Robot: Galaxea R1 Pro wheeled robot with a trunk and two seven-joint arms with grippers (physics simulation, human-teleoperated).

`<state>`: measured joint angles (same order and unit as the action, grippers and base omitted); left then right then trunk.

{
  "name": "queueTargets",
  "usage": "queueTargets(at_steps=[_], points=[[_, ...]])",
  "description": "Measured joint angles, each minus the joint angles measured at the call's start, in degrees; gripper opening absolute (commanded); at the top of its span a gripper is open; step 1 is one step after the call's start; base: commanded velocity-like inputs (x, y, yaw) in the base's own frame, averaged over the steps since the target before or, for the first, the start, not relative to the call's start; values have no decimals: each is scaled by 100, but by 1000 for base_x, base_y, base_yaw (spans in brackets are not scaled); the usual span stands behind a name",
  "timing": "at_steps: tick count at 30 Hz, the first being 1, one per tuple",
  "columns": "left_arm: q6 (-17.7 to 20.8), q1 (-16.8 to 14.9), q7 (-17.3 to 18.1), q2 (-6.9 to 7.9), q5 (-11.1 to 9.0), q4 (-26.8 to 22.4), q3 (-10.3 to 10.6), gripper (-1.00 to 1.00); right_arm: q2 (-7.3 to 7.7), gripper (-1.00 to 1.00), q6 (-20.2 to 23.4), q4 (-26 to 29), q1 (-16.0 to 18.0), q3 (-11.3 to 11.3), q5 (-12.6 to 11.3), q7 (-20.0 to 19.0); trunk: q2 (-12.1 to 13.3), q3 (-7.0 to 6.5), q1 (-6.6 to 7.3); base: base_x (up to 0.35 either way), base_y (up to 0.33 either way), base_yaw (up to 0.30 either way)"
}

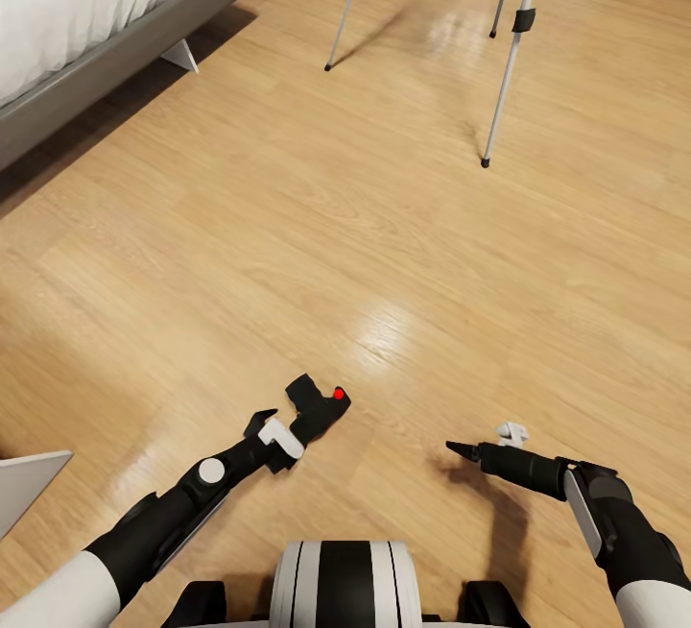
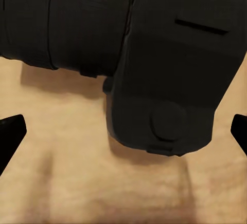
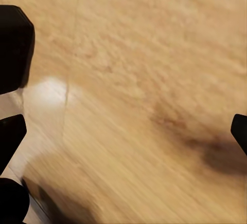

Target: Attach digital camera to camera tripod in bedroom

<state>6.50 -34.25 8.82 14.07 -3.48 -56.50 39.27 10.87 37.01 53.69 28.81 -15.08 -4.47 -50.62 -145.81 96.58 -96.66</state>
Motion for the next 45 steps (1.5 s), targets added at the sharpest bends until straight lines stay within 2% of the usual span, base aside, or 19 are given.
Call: queueTargets(at_steps=[15,45], points=[[-2,-4,8,2,-9,8,33,100,31,100,15,-1,-1,4,247,104,0,0,0,0,0,-112],[-6,-1,10,11,-10,23,34,100,22,100,3,-2,0,-4,263,108,0,0,0,0,0,-7]])
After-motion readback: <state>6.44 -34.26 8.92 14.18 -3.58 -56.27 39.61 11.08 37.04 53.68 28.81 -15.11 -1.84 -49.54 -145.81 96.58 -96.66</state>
